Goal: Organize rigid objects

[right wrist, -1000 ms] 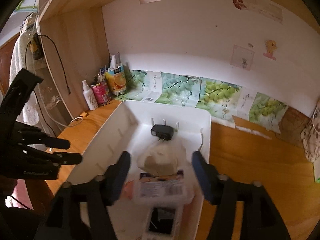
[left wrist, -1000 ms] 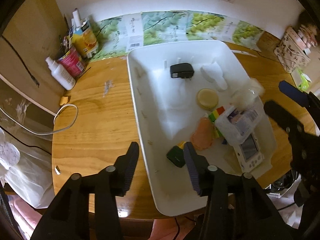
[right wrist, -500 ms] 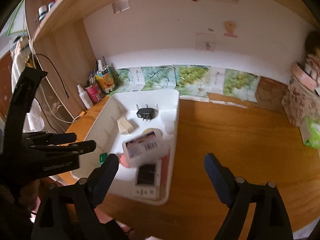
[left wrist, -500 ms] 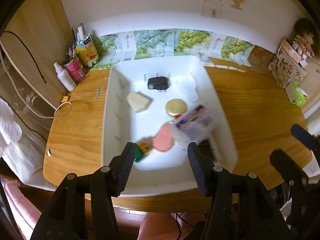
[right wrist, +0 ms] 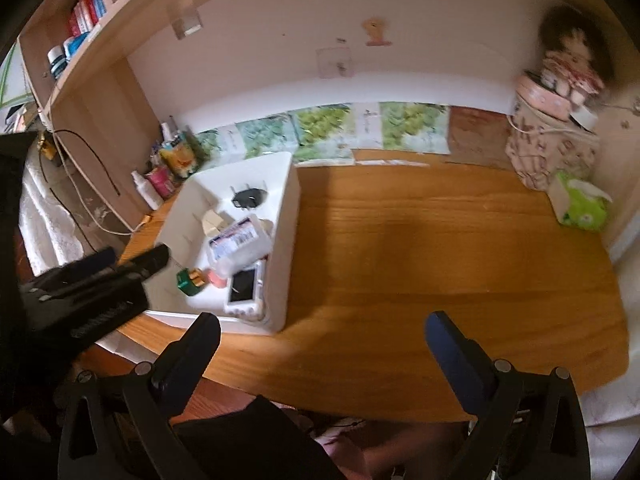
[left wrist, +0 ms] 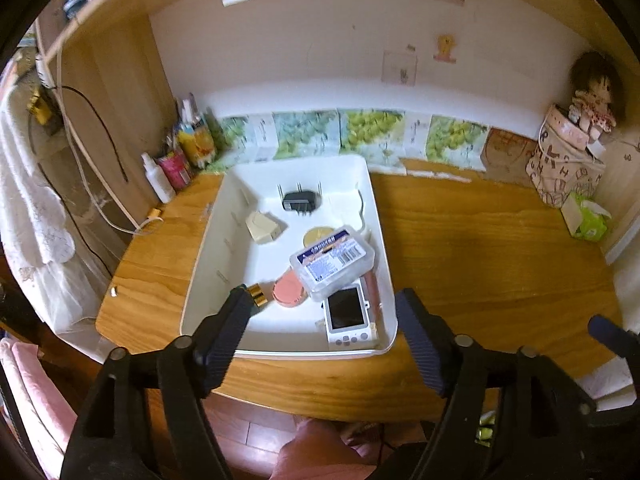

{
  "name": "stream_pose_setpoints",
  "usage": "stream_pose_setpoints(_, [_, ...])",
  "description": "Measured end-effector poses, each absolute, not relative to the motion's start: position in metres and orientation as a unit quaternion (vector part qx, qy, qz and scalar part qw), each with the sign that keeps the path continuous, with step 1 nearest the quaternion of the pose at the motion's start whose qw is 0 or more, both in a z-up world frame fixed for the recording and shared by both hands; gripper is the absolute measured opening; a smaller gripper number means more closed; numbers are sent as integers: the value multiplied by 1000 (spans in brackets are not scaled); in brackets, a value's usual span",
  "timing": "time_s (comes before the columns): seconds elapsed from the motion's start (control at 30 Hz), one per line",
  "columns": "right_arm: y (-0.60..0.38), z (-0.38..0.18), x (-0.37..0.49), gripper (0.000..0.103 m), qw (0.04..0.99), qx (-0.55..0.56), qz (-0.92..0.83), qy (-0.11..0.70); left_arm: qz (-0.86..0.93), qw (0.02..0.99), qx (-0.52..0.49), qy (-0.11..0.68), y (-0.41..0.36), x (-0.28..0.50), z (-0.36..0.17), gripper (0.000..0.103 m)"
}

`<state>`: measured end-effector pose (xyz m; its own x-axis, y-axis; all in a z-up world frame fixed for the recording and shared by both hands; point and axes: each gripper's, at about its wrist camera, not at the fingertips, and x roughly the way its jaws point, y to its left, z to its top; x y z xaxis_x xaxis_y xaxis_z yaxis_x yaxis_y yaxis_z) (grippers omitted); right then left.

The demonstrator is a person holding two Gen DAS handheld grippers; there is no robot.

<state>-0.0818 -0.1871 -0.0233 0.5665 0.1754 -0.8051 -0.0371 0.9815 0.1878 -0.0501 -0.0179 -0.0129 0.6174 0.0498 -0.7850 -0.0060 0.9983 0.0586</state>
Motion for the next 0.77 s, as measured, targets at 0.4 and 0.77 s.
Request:
stream_pose_setpoints(0.4, [-194,-18,-89,102,897,52,43,436,19,913,34,405,-27,-71,-5,92])
stream_pose_setpoints(0.77, [-189,-1,-90,103,920,30,31,388,24,919,32,391,-28,-71,-2,92])
